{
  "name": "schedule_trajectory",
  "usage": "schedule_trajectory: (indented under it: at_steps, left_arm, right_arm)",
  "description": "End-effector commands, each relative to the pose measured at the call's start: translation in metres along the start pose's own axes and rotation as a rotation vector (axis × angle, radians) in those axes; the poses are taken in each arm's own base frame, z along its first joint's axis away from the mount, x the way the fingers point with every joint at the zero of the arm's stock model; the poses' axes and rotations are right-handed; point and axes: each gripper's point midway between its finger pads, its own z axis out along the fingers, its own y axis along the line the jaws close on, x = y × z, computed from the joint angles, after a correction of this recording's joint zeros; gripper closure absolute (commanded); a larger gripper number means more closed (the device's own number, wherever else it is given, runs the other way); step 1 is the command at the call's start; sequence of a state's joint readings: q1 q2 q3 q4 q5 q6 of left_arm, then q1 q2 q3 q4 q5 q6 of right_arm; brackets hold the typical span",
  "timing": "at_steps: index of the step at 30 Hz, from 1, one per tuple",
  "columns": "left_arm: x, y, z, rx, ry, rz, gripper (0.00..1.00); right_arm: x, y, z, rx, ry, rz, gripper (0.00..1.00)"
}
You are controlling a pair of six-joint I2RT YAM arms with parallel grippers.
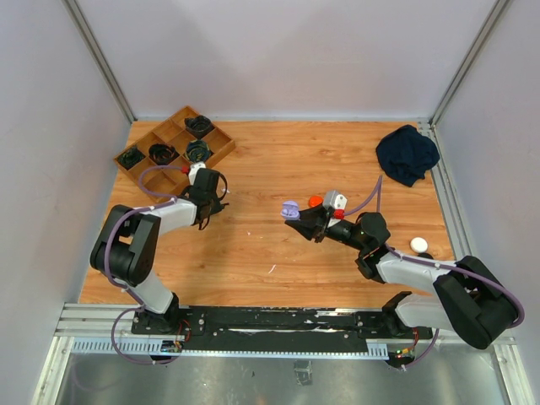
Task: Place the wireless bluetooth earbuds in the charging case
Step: Pick up the earbud from the center of the board.
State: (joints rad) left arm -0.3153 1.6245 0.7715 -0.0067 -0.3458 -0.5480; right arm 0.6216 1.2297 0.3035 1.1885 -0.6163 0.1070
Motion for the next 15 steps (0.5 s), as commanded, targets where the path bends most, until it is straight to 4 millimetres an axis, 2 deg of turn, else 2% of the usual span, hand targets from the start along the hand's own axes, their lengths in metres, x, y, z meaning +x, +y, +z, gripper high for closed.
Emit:
schedule_trajectory:
  at_steps: [1,5,10,15]
  left_arm:
    - [0.007,0.007,0.003,-0.022,0.036,0.023,0.77]
    - [0.019,0.009,-0.003,-0.010,0.083,0.040,0.77]
    - [0.038,0.012,-0.016,0.028,0.151,0.065,0.83]
    - [0.060,0.008,-0.032,0.050,0.228,0.123,0.82]
  right_arm:
    - [-0.009,-0.010,-0.001,0.024,-0.022,-0.028,0.84]
    - [-0.011,-0.009,-0.002,0.023,-0.027,-0.030,0.84]
    - [-0.013,-0.009,-0.002,0.022,-0.030,-0.030,0.84]
    - [-0.016,-0.008,-0.001,0.017,-0.038,-0.027,0.84]
